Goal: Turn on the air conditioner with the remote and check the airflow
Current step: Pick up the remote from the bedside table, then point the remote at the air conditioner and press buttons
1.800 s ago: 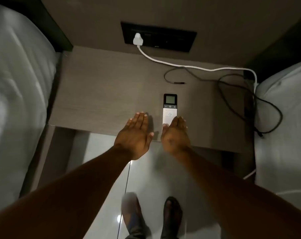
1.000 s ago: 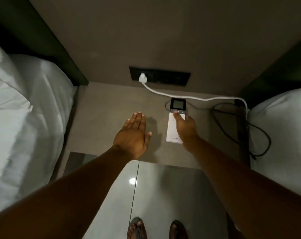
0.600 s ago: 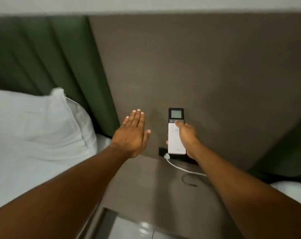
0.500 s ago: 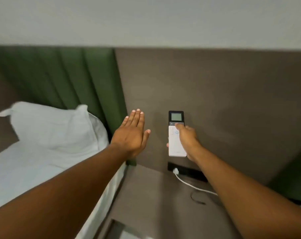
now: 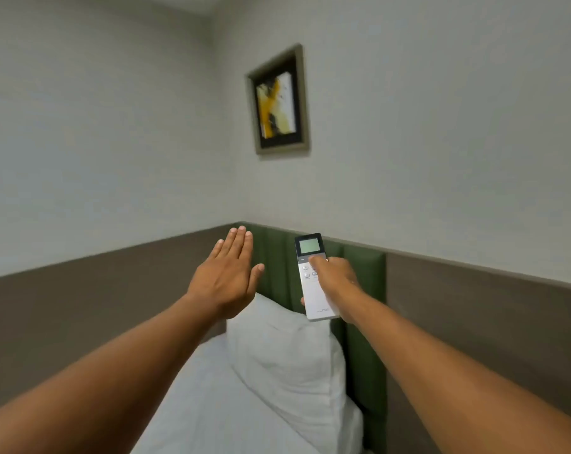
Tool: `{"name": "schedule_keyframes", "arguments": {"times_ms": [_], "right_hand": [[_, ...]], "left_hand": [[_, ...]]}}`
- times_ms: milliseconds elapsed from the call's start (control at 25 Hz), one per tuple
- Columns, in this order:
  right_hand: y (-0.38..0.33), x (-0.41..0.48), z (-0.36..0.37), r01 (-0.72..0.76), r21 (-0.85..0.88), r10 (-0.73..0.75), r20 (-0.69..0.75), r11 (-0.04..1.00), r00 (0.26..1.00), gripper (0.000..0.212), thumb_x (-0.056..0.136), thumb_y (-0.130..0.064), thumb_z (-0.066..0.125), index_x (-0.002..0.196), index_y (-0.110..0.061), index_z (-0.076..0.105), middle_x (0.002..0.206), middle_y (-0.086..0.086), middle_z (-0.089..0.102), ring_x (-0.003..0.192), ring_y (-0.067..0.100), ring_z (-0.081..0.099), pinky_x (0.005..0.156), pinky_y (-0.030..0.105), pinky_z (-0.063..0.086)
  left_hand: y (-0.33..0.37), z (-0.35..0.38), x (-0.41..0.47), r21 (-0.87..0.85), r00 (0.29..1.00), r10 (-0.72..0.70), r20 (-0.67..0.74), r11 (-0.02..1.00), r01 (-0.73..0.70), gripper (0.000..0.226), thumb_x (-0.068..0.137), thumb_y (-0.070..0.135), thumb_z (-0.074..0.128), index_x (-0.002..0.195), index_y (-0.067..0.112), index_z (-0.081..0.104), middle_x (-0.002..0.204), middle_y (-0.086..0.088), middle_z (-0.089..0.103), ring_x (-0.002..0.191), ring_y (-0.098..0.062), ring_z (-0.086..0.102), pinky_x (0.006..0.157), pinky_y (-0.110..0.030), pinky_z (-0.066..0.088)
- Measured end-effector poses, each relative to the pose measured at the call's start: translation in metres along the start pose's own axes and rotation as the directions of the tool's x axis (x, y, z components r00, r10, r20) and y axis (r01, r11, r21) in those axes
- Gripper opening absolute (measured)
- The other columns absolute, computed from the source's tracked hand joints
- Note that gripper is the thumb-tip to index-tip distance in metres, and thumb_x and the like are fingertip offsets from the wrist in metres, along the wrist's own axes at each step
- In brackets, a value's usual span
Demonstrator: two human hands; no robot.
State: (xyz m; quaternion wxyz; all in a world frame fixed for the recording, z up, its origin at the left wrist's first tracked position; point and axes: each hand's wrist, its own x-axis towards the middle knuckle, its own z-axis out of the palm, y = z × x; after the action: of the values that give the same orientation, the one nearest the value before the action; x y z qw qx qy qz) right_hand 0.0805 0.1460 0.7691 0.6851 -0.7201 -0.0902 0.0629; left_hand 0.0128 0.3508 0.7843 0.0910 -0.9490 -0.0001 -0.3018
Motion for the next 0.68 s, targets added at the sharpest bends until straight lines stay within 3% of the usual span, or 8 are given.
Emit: {"name": "schedule_keyframes", "arguments": {"times_ms": [40, 160, 240, 360, 480, 520, 640, 680], "right_hand": [[-0.019, -0.004, 0.027, 0.026, 0.005, -0.026, 0.045, 1.000, 0.999, 0.020, 0.099, -0.025, 0.056, 0.083, -0.015, 0.062, 0.089, 0.020, 0.078, 0.080, 0.043, 0.081, 0.066, 0.036, 0.062], [-0.064, -0.021, 0.105, 0.075, 0.059, -0.085, 0.181, 0.995, 0.980, 0.021, 0.099, -0.025, 0.055, 0.083, -0.014, 0.063, 0.077, 0.016, 0.077, 0.050, 0.029, 0.076, 0.050, 0.029, 0.060], [-0.091, -0.041, 0.161, 0.090, 0.087, -0.111, 0.270, 0.992, 0.957, 0.022, 0.098, -0.025, 0.054, 0.082, -0.012, 0.063, 0.071, 0.010, 0.074, 0.039, 0.026, 0.072, 0.046, 0.026, 0.058], [-0.131, -0.082, 0.238, 0.104, 0.125, -0.145, 0.393, 0.987, 0.908, 0.019, 0.094, -0.023, 0.052, 0.086, -0.011, 0.064, 0.079, 0.011, 0.073, 0.053, 0.032, 0.078, 0.052, 0.028, 0.060], [-0.166, -0.134, 0.305, 0.110, 0.145, -0.170, 0.514, 0.983, 0.841, 0.018, 0.093, -0.022, 0.050, 0.093, -0.010, 0.063, 0.098, 0.019, 0.078, 0.100, 0.047, 0.084, 0.083, 0.044, 0.066], [-0.177, -0.153, 0.324, 0.114, 0.155, -0.181, 0.552, 0.981, 0.814, 0.018, 0.093, -0.021, 0.049, 0.095, -0.009, 0.063, 0.104, 0.021, 0.080, 0.103, 0.048, 0.083, 0.087, 0.046, 0.066], [-0.206, -0.203, 0.368, 0.084, 0.207, -0.201, 0.652, 0.975, 0.731, 0.017, 0.094, -0.020, 0.049, 0.096, -0.009, 0.062, 0.094, 0.018, 0.075, 0.081, 0.044, 0.081, 0.060, 0.033, 0.064], [-0.213, -0.214, 0.379, 0.083, 0.212, -0.206, 0.668, 0.974, 0.716, 0.020, 0.095, -0.020, 0.049, 0.100, -0.008, 0.063, 0.096, 0.018, 0.075, 0.085, 0.046, 0.082, 0.061, 0.033, 0.064]], "left_hand": [[-0.030, -0.024, -0.009, 0.038, 0.999, -0.043, -0.019, 0.998, 0.044, 0.073, 0.095, 0.052, 0.004, 0.152, 0.008, -0.004, 0.162, -0.009, -0.006, 0.147, -0.019, -0.011, 0.118, -0.033, -0.005], [-0.107, -0.091, -0.042, 0.165, 0.985, -0.159, -0.060, 0.972, 0.167, 0.073, 0.095, 0.053, 0.005, 0.152, 0.008, -0.004, 0.162, -0.010, -0.006, 0.148, -0.019, -0.010, 0.118, -0.033, -0.004], [-0.151, -0.135, -0.072, 0.235, 0.968, -0.238, -0.084, 0.939, 0.251, 0.072, 0.096, 0.052, 0.006, 0.152, 0.008, -0.004, 0.162, -0.009, -0.006, 0.148, -0.019, -0.009, 0.118, -0.033, -0.003], [-0.203, -0.192, -0.122, 0.317, 0.934, -0.336, -0.119, 0.879, 0.356, 0.070, 0.097, 0.050, 0.008, 0.152, 0.008, -0.005, 0.162, -0.008, -0.008, 0.148, -0.018, -0.011, 0.118, -0.032, -0.005], [-0.246, -0.249, -0.174, 0.401, 0.890, -0.429, -0.154, 0.796, 0.453, 0.070, 0.098, 0.049, 0.008, 0.152, 0.008, -0.005, 0.162, -0.008, -0.008, 0.148, -0.018, -0.011, 0.119, -0.033, -0.004], [-0.257, -0.267, -0.192, 0.423, 0.871, -0.460, -0.172, 0.764, 0.487, 0.070, 0.098, 0.049, 0.009, 0.152, 0.008, -0.005, 0.162, -0.008, -0.008, 0.148, -0.018, -0.010, 0.119, -0.033, -0.003], [-0.281, -0.316, -0.236, 0.474, 0.825, -0.527, -0.205, 0.684, 0.554, 0.069, 0.099, 0.047, 0.011, 0.152, 0.007, -0.004, 0.162, -0.009, -0.007, 0.148, -0.020, -0.009, 0.119, -0.034, -0.002], [-0.285, -0.328, -0.246, 0.488, 0.816, -0.538, -0.213, 0.665, 0.566, 0.069, 0.099, 0.047, 0.012, 0.152, 0.007, -0.004, 0.162, -0.009, -0.007, 0.148, -0.020, -0.008, 0.119, -0.035, -0.002]]}}
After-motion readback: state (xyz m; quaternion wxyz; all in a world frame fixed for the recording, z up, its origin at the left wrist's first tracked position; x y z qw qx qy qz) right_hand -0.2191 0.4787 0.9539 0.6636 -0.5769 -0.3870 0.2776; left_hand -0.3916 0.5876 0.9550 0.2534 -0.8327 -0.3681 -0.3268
